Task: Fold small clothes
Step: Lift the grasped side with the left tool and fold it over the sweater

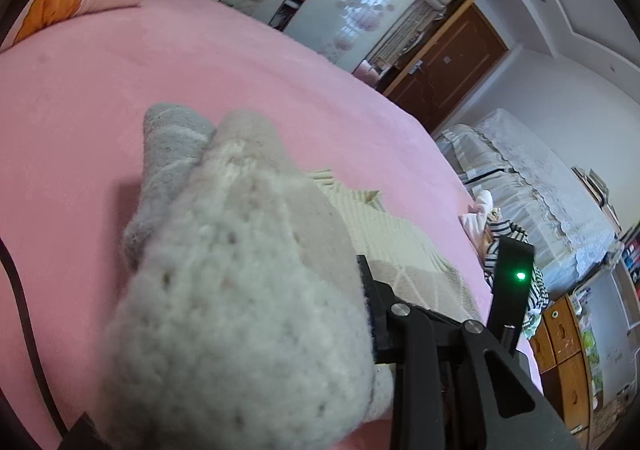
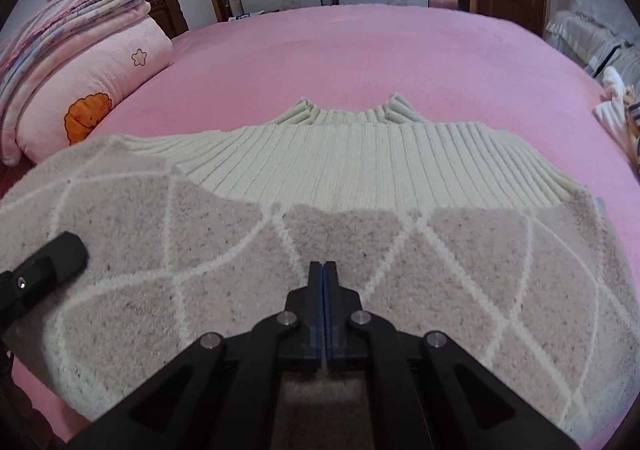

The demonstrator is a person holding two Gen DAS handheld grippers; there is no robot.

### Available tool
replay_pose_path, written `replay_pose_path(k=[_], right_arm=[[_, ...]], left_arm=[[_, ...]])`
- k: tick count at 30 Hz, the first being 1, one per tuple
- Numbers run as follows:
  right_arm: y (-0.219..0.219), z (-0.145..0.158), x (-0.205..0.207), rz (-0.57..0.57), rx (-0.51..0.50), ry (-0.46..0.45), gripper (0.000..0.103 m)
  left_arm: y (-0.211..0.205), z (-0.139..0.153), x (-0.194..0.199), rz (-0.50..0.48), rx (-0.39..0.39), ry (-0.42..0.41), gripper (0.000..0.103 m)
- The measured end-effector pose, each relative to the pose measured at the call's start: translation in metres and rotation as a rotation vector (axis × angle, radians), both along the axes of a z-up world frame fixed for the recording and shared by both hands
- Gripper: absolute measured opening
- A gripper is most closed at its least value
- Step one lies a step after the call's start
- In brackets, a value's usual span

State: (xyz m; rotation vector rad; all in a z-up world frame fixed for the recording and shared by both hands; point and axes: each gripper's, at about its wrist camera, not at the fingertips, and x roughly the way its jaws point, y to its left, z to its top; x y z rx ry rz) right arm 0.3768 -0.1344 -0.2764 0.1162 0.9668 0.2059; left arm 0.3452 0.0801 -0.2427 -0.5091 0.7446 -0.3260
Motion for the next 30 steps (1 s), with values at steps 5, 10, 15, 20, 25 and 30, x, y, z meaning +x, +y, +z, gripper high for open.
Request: replay_pose_path(k=[5,10,15,20,25,30], right_arm=[[-0.017,0.000,0.010,0.020,0.123,0.068,0.000],[-0.040,0.007,0.021,0.003,0.228,0.087,0.000],[-0.034,-0.006,0.032,0.064,0.245,0.142,0.000],[-0.052,-0.010,0.037,0.077,0.394,0.188,0.000],[-0.081,-0.005,0.034,0.077,0.482,0.197,0.000],[-0.119,0.000,0.025,0.053,0.460,0.198,0.000]], left_arm=[[-0.022,0.022,-0.001,-0.048,0.067,-0.067,0.027],[-0.039,0.035,0.002,-0.078,0.097,-0.099,0.027],[-0.067,0.046,0.003,-0.115,0.138,-0.118,0.027],[-0.098,0.053,0.003,-0.158,0.176,-0.142,0.027],[-0.127,0.053,0.008,-0.195,0.205,-0.133,0.027],[-0.172,0.039,0.015,-0.237,0.247,-0.087,0.028]])
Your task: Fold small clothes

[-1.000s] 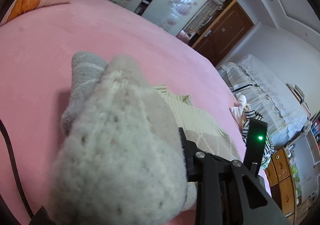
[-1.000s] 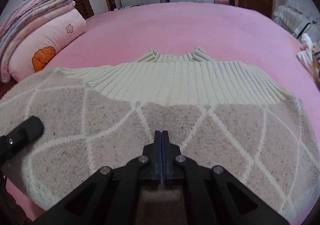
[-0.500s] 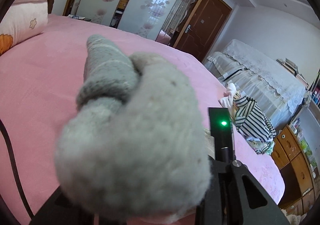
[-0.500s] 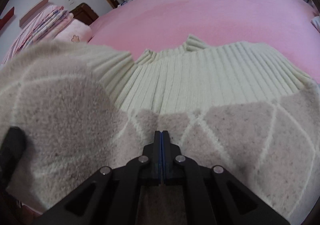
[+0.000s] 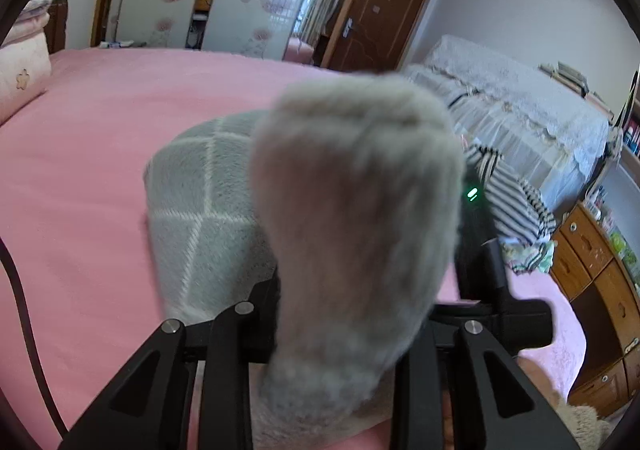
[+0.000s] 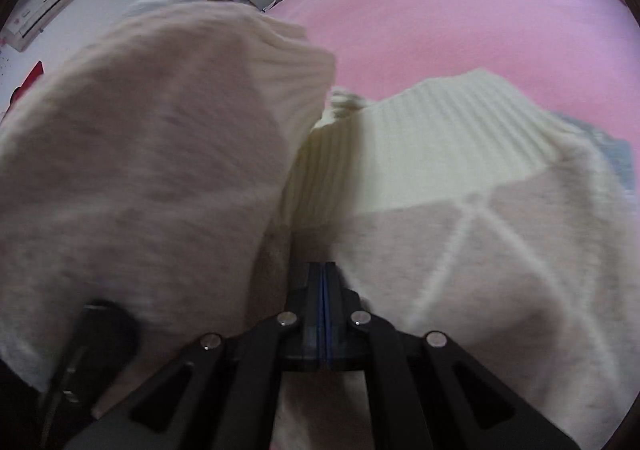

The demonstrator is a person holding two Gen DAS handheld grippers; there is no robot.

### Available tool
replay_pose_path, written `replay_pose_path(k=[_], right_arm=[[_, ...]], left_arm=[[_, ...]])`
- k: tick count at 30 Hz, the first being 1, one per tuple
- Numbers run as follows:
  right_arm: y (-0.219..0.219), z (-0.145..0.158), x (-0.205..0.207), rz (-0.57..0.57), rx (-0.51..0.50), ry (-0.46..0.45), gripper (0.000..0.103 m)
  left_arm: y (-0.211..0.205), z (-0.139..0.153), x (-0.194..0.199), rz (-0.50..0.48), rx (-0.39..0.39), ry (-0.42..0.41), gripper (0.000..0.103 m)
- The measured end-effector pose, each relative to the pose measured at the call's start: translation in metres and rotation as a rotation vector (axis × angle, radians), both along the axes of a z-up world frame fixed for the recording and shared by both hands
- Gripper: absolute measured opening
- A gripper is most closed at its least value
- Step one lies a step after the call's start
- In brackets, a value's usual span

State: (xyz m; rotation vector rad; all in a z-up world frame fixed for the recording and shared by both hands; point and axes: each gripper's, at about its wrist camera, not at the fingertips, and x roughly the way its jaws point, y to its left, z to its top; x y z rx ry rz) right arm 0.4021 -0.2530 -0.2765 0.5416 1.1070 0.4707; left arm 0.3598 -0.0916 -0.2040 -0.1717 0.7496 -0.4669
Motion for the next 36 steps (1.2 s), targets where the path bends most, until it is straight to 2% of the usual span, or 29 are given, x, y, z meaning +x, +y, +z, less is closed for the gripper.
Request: replay_pose_path(k=[5,8,12,14,19,26,29,31,34,36], right_arm=[[-0.043,-0.008,-0.007,-0.039,0.008,0.026,0.000],[-0.063,-0.010,-0.011,-0.054,0.033,0.035,0.000],[-0.076,-0.014,-0.005,-0.047,0.080,0.040,0.000],[-0.076,-0.009,-0.003,-0.034,0.067,0.019,0.000],[-0.084,0.006,-0.006,-0.032,0.013,-0.024,0.000],[-0.112,0.000,-0.008,-0.062,-0.022,0.007,0.000],[-0.122,0.001,-0.014,-0.057,-0.027,0.007,0.000],[-0.128,0.001,-0.018,-0.052,-0.035,0.010,0.000],[-0.138,0.002,-0.023,-0.060,-0.052,0.027,0.001],[-0.143,0.005,-0.026,-0.062,-0.053,0.038,0.004]], left_arm=[[-0.039,-0.021,0.000,-0.023,0.048,0.055,0.028],[-0.052,-0.022,-0.006,-0.021,0.087,0.032,0.028],[-0.053,-0.017,-0.015,-0.017,0.078,0.025,0.028],[-0.055,-0.014,-0.021,-0.022,0.075,0.014,0.028],[-0.068,-0.018,-0.025,-0.009,0.144,-0.001,0.028],[-0.095,-0.026,-0.028,0.006,0.229,0.018,0.031],[-0.103,-0.027,-0.030,0.004,0.235,0.039,0.044],[-0.111,-0.025,-0.033,-0.004,0.218,0.062,0.064],[-0.124,-0.023,-0.043,-0.019,0.213,0.069,0.076],[-0.130,-0.023,-0.050,-0.031,0.232,0.054,0.077]])
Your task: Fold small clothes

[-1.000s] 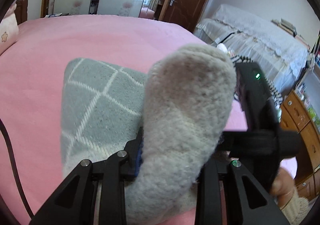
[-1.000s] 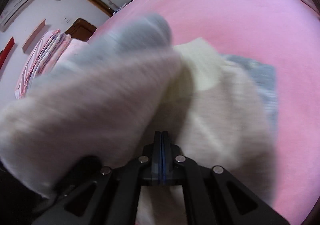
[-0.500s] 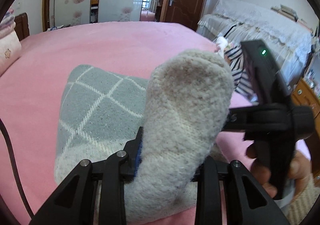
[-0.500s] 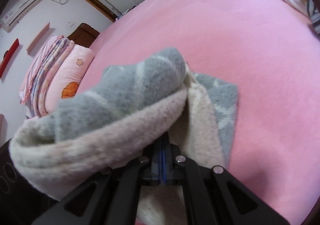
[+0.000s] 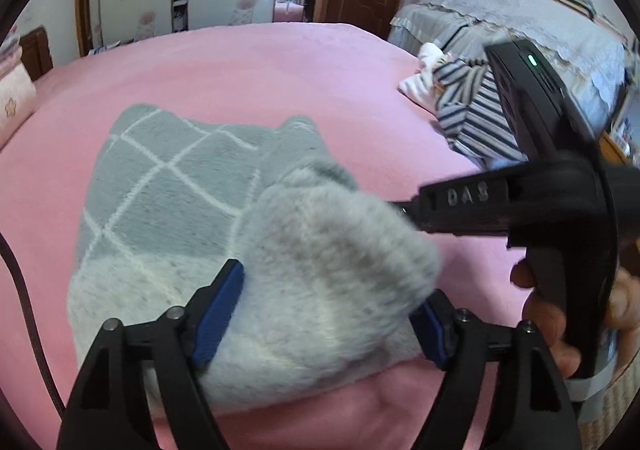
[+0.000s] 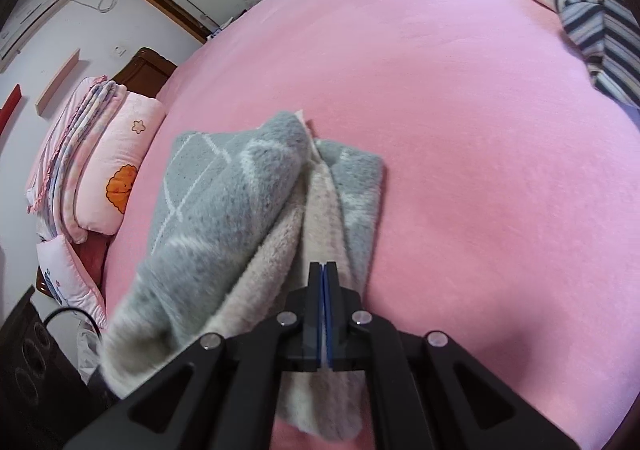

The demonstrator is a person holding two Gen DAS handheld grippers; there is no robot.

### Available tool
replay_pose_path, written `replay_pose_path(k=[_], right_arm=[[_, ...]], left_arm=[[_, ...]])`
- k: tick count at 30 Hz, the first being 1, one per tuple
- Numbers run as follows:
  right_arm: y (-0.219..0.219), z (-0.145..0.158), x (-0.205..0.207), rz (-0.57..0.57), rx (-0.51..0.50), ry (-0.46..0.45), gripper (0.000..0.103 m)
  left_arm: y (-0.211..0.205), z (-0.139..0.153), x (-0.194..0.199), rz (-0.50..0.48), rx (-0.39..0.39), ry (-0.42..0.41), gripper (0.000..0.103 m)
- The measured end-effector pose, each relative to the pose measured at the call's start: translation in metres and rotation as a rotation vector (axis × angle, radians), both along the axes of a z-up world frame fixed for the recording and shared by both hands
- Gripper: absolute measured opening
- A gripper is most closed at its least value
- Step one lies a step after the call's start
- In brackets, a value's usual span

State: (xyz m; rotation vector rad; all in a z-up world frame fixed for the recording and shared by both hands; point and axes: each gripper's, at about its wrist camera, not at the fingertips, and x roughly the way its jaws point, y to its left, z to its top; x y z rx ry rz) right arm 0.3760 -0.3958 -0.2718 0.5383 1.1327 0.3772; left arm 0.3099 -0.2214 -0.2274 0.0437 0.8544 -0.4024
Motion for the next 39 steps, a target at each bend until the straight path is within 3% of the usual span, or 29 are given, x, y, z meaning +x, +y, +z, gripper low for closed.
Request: replay_pose_path(k=[2,4,6,9,19,28,33,39], right_arm=[[-0.003,0.002,-0.003,0.003,0.017,0.008,0.007],[-0.008,0.003,-0.007,0.001,0.063,0.017,0.019],[-0.011,0.008,-0.010,-0.007,0.096,0.012,0.046],[-0.010,0.018,-0.009,-0.006,0.124,-0.003,0.054],[0.028,0.013,0.021,0.100,0.071,0.108,0.056],[0.031,-0.013,0.031,0.165,0.177,0.193,0.062],[0.042,-0.003,0.028,0.175,0.113,0.150,0.035],[0.042,0.021,0.010,0.166,-0.005,0.049,0.024]], left_arm=[[-0.003,-0.002,-0.006,-0.010,0.012,-0.002,0.077],[-0.001,-0.003,-0.009,-0.012,0.006,-0.001,0.077],[0.004,-0.003,-0.011,-0.011,-0.019,0.011,0.077],[0.011,-0.002,-0.013,-0.010,-0.059,0.026,0.077],[0.015,-0.004,-0.021,0.016,-0.132,0.082,0.078],[0.034,0.003,-0.038,-0.026,-0.204,0.112,0.078],[0.051,0.009,-0.050,-0.043,-0.214,0.130,0.078],[0.083,0.019,-0.051,-0.010,-0.175,0.126,0.078]])
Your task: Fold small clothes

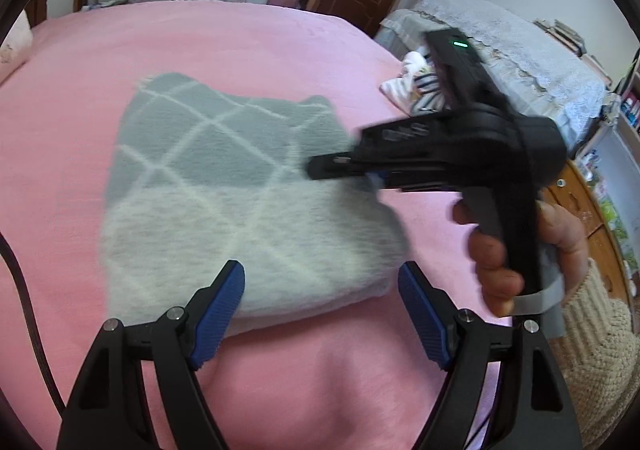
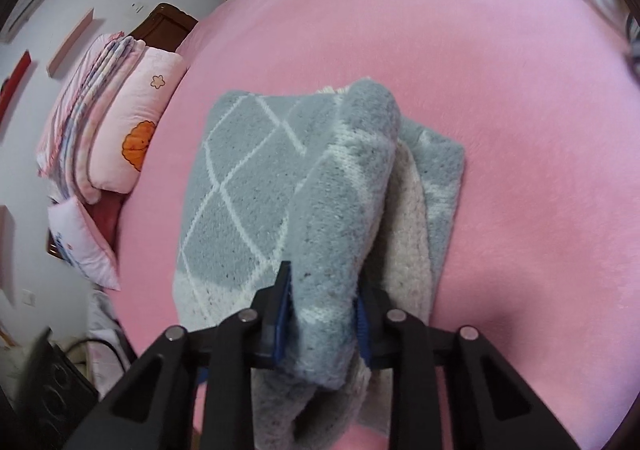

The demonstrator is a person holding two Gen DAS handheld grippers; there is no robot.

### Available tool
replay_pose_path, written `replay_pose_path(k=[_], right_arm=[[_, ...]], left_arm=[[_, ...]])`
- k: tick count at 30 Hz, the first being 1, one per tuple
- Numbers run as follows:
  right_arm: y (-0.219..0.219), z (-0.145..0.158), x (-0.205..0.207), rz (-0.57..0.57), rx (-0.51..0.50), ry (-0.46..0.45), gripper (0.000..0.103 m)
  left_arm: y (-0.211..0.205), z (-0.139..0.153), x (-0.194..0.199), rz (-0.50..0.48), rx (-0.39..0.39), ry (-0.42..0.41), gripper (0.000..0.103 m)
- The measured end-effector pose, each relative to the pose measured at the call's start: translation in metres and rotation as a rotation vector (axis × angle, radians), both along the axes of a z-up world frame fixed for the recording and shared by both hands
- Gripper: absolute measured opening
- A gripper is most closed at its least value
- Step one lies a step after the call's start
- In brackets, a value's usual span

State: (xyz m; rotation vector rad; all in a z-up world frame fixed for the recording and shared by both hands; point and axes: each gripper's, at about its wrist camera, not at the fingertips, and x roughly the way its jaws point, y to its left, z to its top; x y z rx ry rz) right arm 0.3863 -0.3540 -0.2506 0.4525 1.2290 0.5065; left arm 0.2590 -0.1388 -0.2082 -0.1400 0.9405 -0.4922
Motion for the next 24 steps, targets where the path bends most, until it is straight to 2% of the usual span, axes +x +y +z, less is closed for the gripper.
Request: replay_pose_path(k=[2,5,7,10,13,15,18,24], right_arm=[[-0.005,0.009,-0.007,-0.007,-0.034,-0.040,0.024],[-0.016,0.015,-0.013,-0.031,-0.053,-0.053,0.023],[-0.023,0.010,-0.014,-0.043,-0.061,-0.045,0.023],[-0.019,-0.009,-0.011,-0.037,-0.116,-0.011,0.024],[-0.018,-0.005,-0.013,-0.054,-0.120,-0.021,0.030],[-0.019,0.001,-0.015,-0.068,-0.132,-0.028,0.039],[-0.019,0.014,-0.026,-0.070,-0.189,-0.062,0.044],[-0.016,0.038,-0.058,-0.072,-0.279,-0.125,0.044]], left_arm=[[0.016,0.004,0.001,0.030,0.026,-0.003,0.078],[0.037,0.006,0.006,0.084,0.060,-0.006,0.078],[0.051,0.004,0.018,0.128,0.077,0.008,0.078],[0.066,-0.008,0.041,0.175,0.083,0.082,0.078],[0.075,-0.025,0.052,0.180,0.113,0.153,0.078],[0.077,-0.029,0.056,0.173,0.102,0.176,0.078],[0.081,-0.025,0.050,0.171,0.108,0.157,0.078],[0.064,-0.019,0.059,0.181,0.153,0.129,0.078]])
